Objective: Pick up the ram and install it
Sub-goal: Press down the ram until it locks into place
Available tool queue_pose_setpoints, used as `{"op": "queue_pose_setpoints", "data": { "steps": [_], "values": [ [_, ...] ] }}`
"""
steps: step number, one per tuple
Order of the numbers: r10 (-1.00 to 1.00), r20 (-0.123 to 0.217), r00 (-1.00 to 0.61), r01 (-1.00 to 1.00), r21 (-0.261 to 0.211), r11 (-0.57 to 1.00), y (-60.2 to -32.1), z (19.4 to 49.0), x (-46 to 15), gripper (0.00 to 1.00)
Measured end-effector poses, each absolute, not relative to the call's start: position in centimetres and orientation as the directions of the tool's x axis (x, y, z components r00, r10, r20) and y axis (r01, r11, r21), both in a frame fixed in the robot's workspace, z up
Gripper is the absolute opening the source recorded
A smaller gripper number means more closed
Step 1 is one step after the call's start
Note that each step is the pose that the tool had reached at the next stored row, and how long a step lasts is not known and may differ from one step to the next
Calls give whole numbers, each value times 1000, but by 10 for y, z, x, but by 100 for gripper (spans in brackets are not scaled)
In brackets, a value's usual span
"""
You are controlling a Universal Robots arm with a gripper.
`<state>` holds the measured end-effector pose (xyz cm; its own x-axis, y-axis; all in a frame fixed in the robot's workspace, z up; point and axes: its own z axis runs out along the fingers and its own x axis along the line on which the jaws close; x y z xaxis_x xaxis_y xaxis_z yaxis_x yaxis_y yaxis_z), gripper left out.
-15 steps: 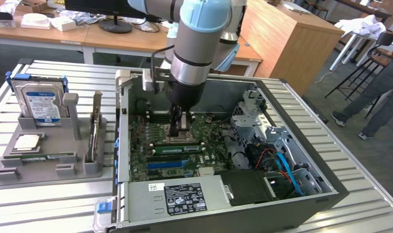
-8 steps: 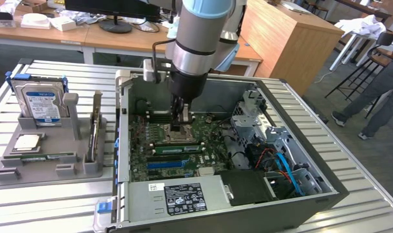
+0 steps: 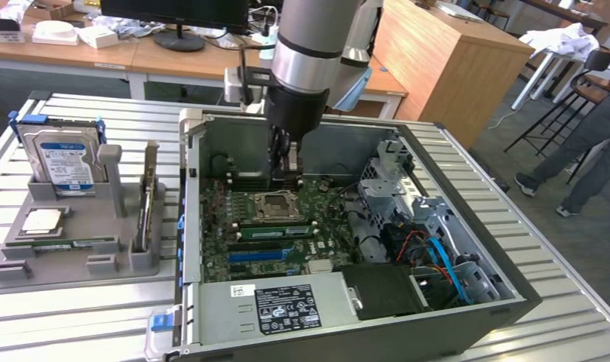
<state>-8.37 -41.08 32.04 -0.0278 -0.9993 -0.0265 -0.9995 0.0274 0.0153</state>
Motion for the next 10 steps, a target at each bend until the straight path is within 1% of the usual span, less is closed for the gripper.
{"op": "queue_pose_setpoints", "data": {
  "steps": [10],
  "values": [
    [-999,-26,-28,-1000,15,27,-411,342,-84,10]
  ]
}}
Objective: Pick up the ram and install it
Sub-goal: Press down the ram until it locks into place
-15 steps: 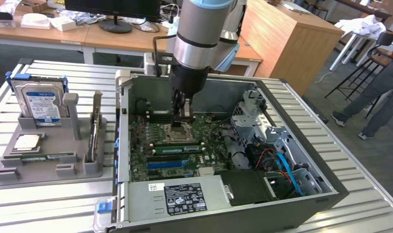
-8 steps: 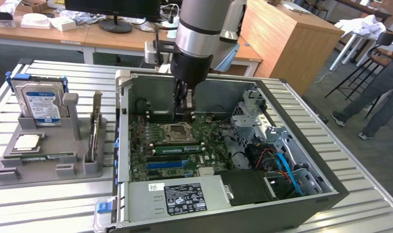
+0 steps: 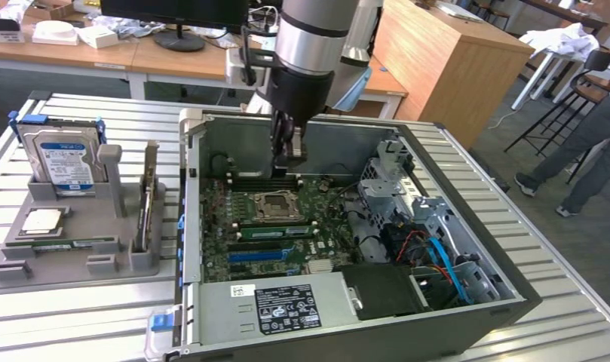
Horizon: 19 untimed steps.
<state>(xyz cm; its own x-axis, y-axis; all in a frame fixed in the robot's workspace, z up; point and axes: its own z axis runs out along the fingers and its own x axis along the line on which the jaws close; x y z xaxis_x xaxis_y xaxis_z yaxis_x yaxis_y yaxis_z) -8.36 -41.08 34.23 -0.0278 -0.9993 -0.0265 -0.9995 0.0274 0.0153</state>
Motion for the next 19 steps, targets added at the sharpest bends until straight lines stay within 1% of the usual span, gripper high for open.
{"op": "queue_pose_setpoints", "data": {
  "steps": [5,19],
  "values": [
    [-999,-27,-28,-1000,15,27,-411,349,-84,10],
    [-999,-27,-28,-1000,15,27,-411,349,-66,10]
  ]
}}
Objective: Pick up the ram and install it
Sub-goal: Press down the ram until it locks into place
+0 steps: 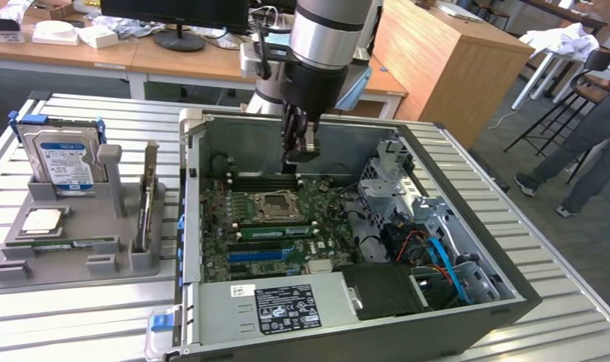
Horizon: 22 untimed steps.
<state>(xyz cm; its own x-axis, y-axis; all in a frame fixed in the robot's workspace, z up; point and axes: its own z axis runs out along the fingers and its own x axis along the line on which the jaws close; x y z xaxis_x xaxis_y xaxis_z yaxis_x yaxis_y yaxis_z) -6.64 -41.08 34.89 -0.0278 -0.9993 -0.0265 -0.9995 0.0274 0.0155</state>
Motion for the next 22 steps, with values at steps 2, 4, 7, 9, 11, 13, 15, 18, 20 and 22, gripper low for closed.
{"op": "queue_pose_setpoints", "data": {
  "steps": [2,4,7,9,11,13,15,18,20,22],
  "values": [
    [-999,-27,-28,-1000,16,28,-411,349,-61,10],
    [-999,-26,-28,-1000,16,27,-411,349,-57,10],
    [-999,-27,-28,-1000,16,27,-411,349,-51,10],
    [-999,-27,-28,-1000,16,27,-411,349,-50,10],
    [-999,-27,-28,-1000,16,27,-411,349,-50,10],
    [-999,-26,-28,-1000,16,27,-411,349,-50,10],
    [-999,-27,-28,-1000,16,27,-411,349,-50,10],
    [-999,-27,-28,-1000,16,27,-411,349,-49,10],
    [-999,-27,-28,-1000,16,27,-411,349,-48,10],
    [-999,-27,-28,-1000,16,27,-411,349,-48,10]
  ]
}}
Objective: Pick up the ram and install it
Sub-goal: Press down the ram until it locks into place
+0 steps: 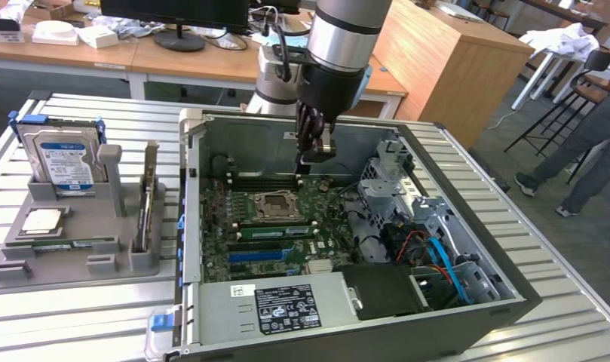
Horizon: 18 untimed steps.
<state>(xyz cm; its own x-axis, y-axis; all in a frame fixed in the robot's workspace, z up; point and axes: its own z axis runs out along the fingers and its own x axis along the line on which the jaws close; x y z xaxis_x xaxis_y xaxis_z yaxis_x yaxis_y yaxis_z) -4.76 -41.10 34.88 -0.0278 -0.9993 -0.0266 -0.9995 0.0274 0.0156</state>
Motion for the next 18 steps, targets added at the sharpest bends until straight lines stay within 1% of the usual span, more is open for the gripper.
{"op": "queue_pose_setpoints", "data": {
  "steps": [13,18],
  "values": [
    [-999,-27,-28,-999,16,28,-411,349,-48,10],
    [-998,-27,-53,-998,16,53,-411,349,-48,10]
  ]
}}
